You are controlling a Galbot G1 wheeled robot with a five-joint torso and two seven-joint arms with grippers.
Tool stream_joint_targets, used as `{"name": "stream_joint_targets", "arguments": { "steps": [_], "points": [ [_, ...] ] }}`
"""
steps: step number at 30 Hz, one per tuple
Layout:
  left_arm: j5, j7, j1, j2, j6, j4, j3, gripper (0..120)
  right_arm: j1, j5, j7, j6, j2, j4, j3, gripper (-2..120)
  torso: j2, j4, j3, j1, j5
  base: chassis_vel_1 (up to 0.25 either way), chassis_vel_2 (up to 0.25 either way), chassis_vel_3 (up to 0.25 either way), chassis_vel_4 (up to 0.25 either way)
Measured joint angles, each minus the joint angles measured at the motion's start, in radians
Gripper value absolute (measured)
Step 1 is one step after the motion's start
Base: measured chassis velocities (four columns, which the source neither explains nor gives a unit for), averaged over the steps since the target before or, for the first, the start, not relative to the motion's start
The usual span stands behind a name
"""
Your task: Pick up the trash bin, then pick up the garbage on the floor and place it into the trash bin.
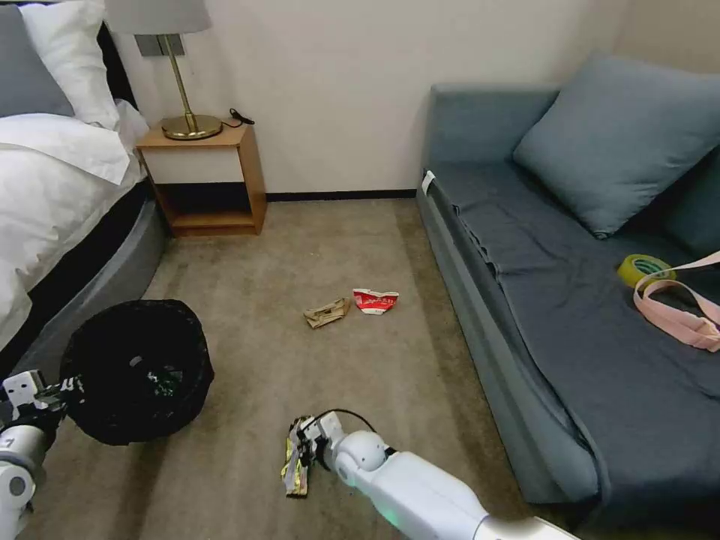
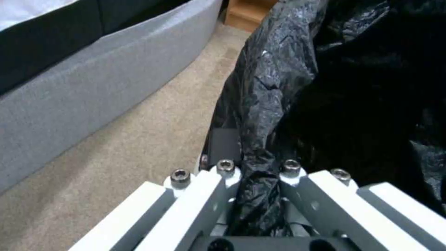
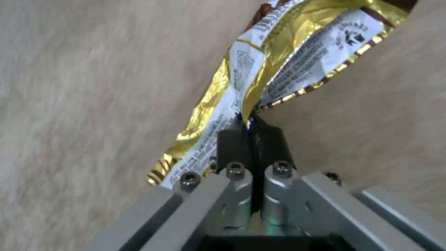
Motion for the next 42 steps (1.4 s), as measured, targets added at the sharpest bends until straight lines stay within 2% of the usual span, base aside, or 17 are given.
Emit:
{"name": "stream_joint_targets", "arguments": {
  "steps": [8,14,20,27,30,35,42],
  "points": [
    [0.007,0.0,-0.004,-0.002,0.001,-0.011,0.016,2,0.075,0.044,0.026,-0.005,-0.077,0.136,0.115,0,0.0,-0.0002,0.0,0.0,0.0001,0.0,0.0,0.0,0.0],
    [0.007,-0.002,-0.005,-0.005,0.006,-0.024,0.026,2,0.13,0.048,0.038,0.017,-0.102,0.218,0.173,0,0.0,-0.0003,0.0,0.0,0.0,0.0,0.0,0.0,0.0],
    [0.007,-0.004,-0.005,-0.005,0.009,-0.037,0.029,2,0.227,0.067,0.101,0.118,-0.108,0.328,0.192,0,0.0,-0.0003,0.0,0.0,0.0001,0.0,0.0,0.0,0.0],
    [0.001,-0.004,-0.001,-0.005,0.012,-0.043,0.032,2,0.337,0.145,0.12,0.284,-0.077,0.453,0.09,0,0.0,-0.0001,0.0,0.0,-0.0002,0.0,0.0,0.0,0.0],
    [0.001,-0.004,0.0,-0.006,0.012,-0.044,0.035,2,0.355,0.156,0.12,0.307,-0.068,0.478,0.056,0,0.0,-0.0001,0.0,0.0,-0.0002,0.0,0.0,0.0,0.0],
    [-0.004,-0.006,-0.001,-0.007,0.014,-0.049,0.036,2,0.402,0.161,0.111,0.369,-0.035,0.559,-0.077,0,0.0,-0.0001,0.0,0.0,-0.0002,0.0,0.0,0.0,0.0],
    [-0.008,-0.006,-0.001,-0.007,0.015,-0.049,0.035,2,0.407,0.147,0.096,0.395,0.001,0.591,-0.165,0,0.0,-0.0003,0.0,0.0,-0.0003,0.0,0.0,0.0,0.0]
  ]
}}
